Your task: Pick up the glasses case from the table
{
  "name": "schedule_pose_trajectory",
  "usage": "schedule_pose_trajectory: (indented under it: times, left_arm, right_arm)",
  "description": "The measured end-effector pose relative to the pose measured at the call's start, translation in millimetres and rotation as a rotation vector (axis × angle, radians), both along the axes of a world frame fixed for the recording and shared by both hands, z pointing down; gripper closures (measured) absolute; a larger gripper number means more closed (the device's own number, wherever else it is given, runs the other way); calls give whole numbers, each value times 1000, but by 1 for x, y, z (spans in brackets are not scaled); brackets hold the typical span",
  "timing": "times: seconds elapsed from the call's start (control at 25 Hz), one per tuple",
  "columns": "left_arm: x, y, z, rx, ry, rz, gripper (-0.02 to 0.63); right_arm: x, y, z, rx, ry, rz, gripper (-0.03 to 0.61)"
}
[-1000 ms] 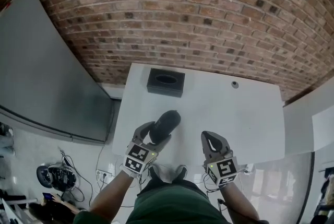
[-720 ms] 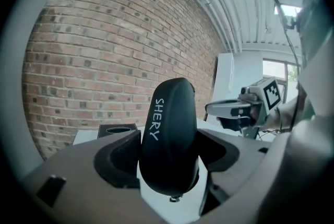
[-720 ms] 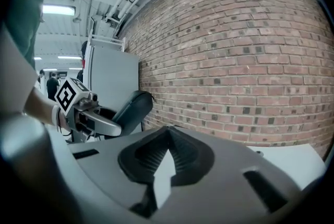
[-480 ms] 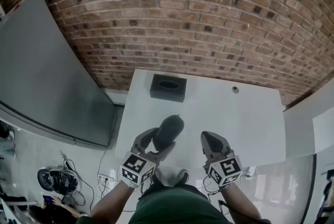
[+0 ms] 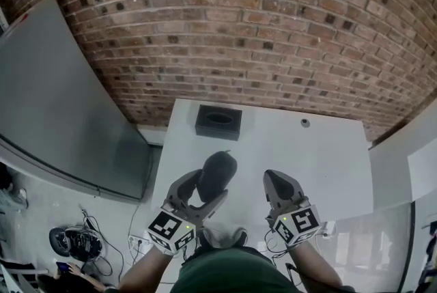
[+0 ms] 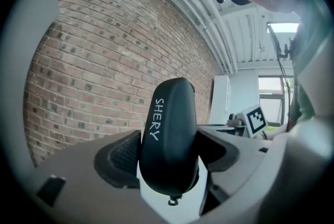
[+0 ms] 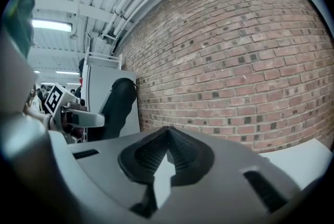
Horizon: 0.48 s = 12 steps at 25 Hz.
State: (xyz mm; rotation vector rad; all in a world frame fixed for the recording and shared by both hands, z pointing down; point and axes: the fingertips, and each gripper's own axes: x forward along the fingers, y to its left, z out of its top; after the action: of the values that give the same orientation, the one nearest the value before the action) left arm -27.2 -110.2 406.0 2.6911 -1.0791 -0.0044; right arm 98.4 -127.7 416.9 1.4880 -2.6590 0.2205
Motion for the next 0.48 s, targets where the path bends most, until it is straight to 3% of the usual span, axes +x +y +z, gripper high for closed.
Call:
schedule_pose_trajectory:
  times: [0.24, 0.48]
  left_arm:
    - [-7, 1, -32, 61, 20, -8, 290]
    - [-22, -4, -48, 102, 20, -62, 290]
  right_arm:
    - [0, -1, -32, 87, -15, 9, 578]
    - [6, -1, -43, 114, -14, 13, 577]
